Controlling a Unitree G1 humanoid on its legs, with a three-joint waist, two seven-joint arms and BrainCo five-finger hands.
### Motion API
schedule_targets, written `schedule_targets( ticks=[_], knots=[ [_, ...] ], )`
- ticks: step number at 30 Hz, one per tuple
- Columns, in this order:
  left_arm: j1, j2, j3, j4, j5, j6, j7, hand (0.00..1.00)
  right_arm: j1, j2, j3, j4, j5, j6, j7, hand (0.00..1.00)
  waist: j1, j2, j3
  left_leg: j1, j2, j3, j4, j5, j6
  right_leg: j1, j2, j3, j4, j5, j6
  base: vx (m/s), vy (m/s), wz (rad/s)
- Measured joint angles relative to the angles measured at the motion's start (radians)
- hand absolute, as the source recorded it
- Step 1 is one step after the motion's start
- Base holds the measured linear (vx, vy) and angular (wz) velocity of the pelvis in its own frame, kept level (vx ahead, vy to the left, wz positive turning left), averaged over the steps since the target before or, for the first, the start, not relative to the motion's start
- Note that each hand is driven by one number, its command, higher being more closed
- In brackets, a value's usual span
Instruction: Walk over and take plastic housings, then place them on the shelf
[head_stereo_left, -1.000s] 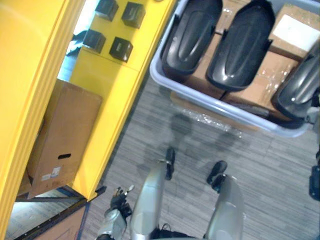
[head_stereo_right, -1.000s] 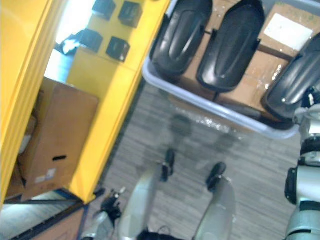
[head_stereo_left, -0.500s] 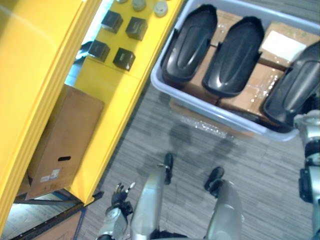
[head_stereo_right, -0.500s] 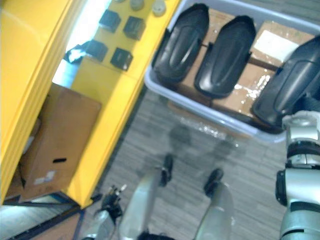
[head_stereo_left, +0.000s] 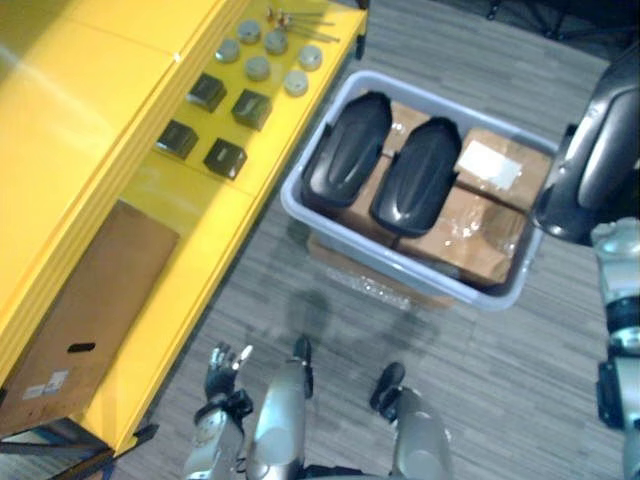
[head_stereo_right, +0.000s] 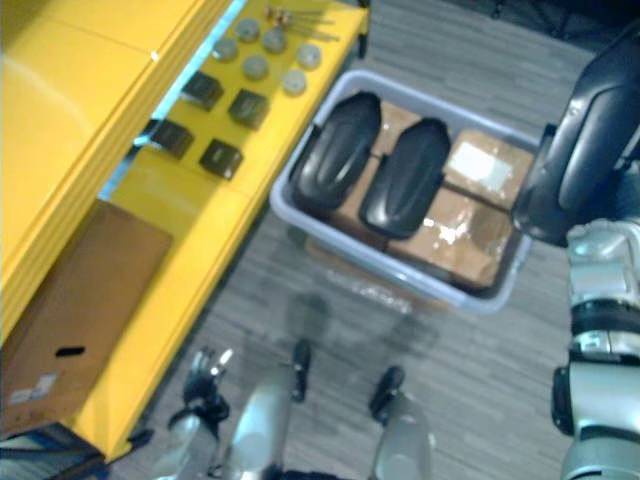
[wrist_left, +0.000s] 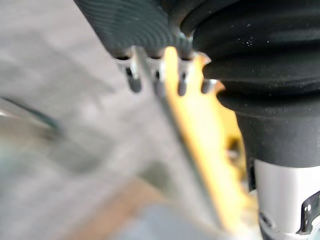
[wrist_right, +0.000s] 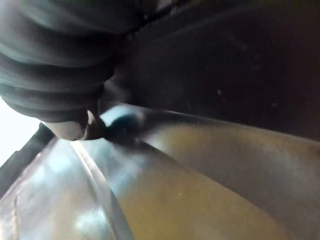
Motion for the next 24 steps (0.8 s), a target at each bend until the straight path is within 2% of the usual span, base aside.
schedule_targets(
  ticks=[2,4,6,8,11,12,16,22,24],
  knots=[
    [0.012,0.009,0.032,-0.182,0.044,0.001,0.029,0.00,0.113,0.061,-0.022,-0.177,-0.071,-0.030,-0.020,1.00,-0.017,-0.035,-0.054,0.024,-0.003,0.007,-0.042,0.001,-0.002,0.027,0.009,-0.005,-0.054,0.008,0.005,0.21,-0.010,-0.03],
    [-0.006,0.013,0.033,-0.257,0.071,0.012,0.039,0.00,0.151,0.089,-0.029,-0.246,-0.107,-0.043,-0.024,1.00,-0.020,-0.047,-0.065,0.050,-0.005,0.019,-0.057,0.001,-0.003,0.051,0.010,-0.005,-0.075,0.013,0.009,0.13,0.006,-0.06],
    [-0.054,0.013,0.012,-0.354,0.132,0.032,0.037,0.00,0.184,0.151,-0.027,-0.338,-0.174,-0.081,-0.034,1.00,-0.032,-0.060,-0.099,0.096,-0.013,0.030,-0.076,0.001,-0.003,0.105,0.010,-0.005,-0.120,0.023,0.019,0.15,0.023,-0.04],
    [-0.107,0.014,-0.029,-0.389,0.168,0.077,0.036,0.00,0.182,0.191,-0.010,-0.386,-0.199,-0.120,-0.038,1.00,-0.035,-0.060,-0.129,0.144,-0.020,0.050,-0.096,0.001,-0.003,0.155,0.010,0.000,-0.163,0.040,0.026,0.14,0.044,-0.10],
    [-0.166,0.015,-0.080,-0.395,0.166,0.139,0.030,0.00,0.181,0.224,0.050,-0.452,-0.232,-0.169,-0.039,1.00,-0.037,-0.062,-0.174,0.193,-0.023,0.075,-0.127,0.001,-0.003,0.193,0.011,0.009,-0.197,0.058,0.030,0.09,0.040,-0.17],
    [-0.197,0.015,-0.113,-0.395,0.162,0.173,0.022,0.00,0.178,0.245,0.081,-0.486,-0.254,-0.204,-0.038,1.00,-0.037,-0.064,-0.187,0.221,-0.023,0.083,-0.141,0.001,-0.003,0.212,0.011,0.014,-0.203,0.063,0.028,0.09,0.046,-0.17],
    [-0.263,0.012,-0.197,-0.393,0.143,0.220,-0.019,0.00,0.159,0.310,0.157,-0.532,-0.287,-0.284,-0.039,1.00,-0.041,-0.065,-0.231,0.276,-0.028,0.107,-0.200,0.001,-0.002,0.225,0.012,0.040,-0.215,0.077,0.026,0.04,0.040,-0.21],
    [-0.328,0.010,-0.274,-0.341,0.143,0.234,-0.038,0.00,0.111,0.380,0.266,-0.532,-0.346,-0.340,-0.041,1.00,-0.042,-0.063,-0.261,0.312,-0.037,0.133,-0.226,0.003,0.001,0.247,0.010,0.063,-0.248,0.116,0.032,-0.02,0.061,-0.13],
    [-0.340,0.011,-0.290,-0.309,0.127,0.239,-0.039,0.00,0.098,0.400,0.294,-0.532,-0.354,-0.344,-0.042,1.00,-0.041,-0.064,-0.264,0.312,-0.040,0.132,-0.227,0.005,0.004,0.247,0.009,0.063,-0.251,0.119,0.032,-0.06,0.040,0.02]
  ],
)
